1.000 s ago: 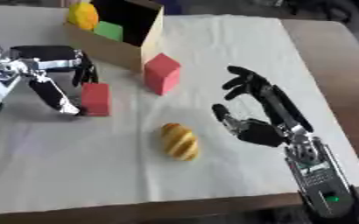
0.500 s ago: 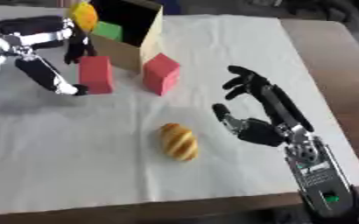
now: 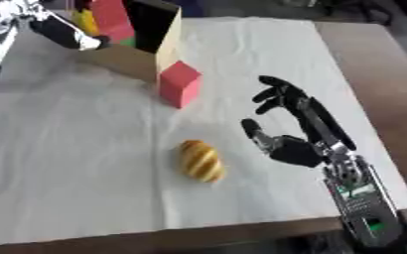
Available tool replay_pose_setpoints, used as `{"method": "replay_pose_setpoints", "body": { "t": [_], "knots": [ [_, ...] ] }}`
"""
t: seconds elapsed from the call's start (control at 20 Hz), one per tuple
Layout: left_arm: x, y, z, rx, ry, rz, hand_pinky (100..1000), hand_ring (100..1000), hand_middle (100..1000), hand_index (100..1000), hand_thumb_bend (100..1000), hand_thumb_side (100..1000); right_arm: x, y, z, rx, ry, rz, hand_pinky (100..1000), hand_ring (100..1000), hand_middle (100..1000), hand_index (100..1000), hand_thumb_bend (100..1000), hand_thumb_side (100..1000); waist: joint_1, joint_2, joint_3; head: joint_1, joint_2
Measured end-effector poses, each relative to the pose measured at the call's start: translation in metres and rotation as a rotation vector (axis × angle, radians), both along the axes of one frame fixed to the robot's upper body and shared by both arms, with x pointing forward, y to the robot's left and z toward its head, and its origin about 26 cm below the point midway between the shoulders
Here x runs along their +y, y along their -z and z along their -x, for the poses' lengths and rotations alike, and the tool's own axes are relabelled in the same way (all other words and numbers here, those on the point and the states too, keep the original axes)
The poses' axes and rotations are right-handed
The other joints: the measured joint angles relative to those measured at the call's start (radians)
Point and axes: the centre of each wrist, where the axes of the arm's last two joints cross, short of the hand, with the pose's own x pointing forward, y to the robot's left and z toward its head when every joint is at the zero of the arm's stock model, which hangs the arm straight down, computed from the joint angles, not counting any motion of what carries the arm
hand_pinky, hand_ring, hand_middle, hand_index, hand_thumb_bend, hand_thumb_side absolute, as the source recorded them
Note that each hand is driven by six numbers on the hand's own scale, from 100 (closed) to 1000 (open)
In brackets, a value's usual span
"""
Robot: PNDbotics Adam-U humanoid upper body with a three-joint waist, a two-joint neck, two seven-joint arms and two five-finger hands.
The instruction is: Pick up objects on the table and place them in the box.
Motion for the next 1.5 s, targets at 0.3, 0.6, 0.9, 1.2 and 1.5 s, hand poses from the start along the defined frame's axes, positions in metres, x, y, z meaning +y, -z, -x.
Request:
{"method": "replay_pose_setpoints", "body": {
  "t": [0.3,0.6,0.9,1.2,1.5],
  "knots": [
    [-0.014,0.024,-0.016,-0.043,-0.060,0.033,785,669,749,895,742,455,0.002,0.000,0.001,0.004,-0.017,0.004,842,645,676,927,329,397,0.000,0.000,-0.013,0.016,0.001],
    [-0.014,0.028,-0.018,-0.091,-0.069,0.074,819,718,820,927,802,525,0.003,0.001,0.001,0.004,-0.022,0.004,842,645,676,927,331,396,0.000,0.000,-0.011,0.017,0.001],
    [-0.008,0.006,-0.008,-0.150,-0.014,0.196,808,674,747,874,740,481,0.002,-0.002,-0.001,-0.004,-0.017,0.003,841,645,677,928,341,390,0.000,0.000,0.004,0.001,0.000],
    [0.016,-0.022,0.029,-0.162,0.080,0.337,809,655,717,850,689,470,-0.001,-0.018,-0.007,-0.057,-0.029,0.038,845,660,695,935,365,353,0.000,0.000,0.030,-0.027,-0.001],
    [0.041,-0.019,0.075,-0.084,0.121,0.447,810,643,701,841,661,488,-0.005,-0.045,-0.007,-0.142,-0.177,0.222,846,689,731,937,372,345,0.000,0.000,0.051,-0.057,-0.006]
  ]
}}
